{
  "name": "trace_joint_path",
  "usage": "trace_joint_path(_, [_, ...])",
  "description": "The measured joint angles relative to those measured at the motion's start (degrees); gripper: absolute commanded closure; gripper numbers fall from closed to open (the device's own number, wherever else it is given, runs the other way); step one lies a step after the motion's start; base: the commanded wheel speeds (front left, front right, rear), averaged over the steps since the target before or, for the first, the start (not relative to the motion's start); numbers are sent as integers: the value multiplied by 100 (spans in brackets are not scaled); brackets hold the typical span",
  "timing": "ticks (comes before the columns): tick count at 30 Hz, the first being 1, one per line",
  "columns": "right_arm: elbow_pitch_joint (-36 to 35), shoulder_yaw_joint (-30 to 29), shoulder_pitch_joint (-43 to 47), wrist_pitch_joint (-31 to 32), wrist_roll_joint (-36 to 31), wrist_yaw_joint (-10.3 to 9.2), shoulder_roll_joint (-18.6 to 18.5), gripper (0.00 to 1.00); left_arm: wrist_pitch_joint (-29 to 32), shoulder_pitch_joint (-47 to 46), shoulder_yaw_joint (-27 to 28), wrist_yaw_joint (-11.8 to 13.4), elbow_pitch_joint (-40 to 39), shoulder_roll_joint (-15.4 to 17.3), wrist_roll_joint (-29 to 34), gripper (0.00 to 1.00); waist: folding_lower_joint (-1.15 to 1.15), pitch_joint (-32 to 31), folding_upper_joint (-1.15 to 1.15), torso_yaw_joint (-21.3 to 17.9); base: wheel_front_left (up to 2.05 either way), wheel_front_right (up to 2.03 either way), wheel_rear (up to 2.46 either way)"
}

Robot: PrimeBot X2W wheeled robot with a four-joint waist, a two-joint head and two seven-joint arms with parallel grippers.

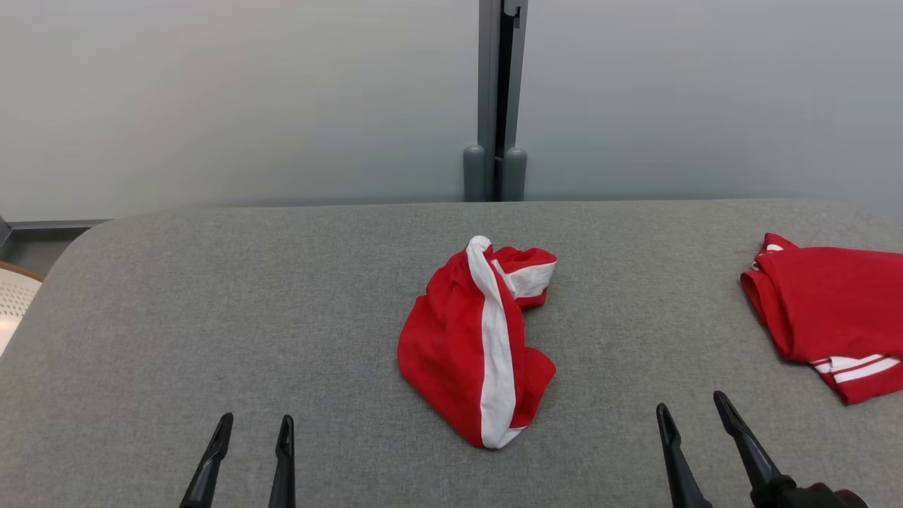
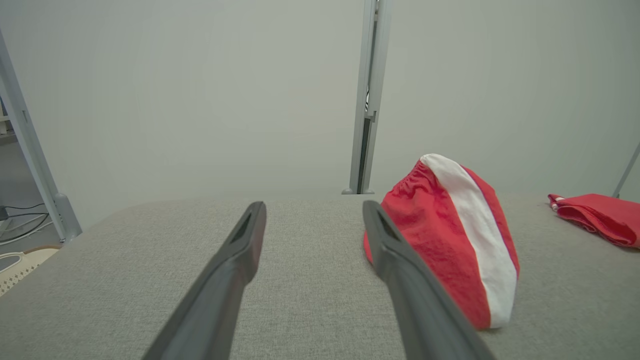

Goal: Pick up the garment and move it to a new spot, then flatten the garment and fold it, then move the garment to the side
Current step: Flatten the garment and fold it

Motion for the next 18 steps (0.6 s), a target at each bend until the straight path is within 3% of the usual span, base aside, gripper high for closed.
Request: trace_joint_path(18, [56,87,-19,-1,31,0,7,0,0,-51,-4,8,-1,-1,45,0,0,54,0,121,0,0,0])
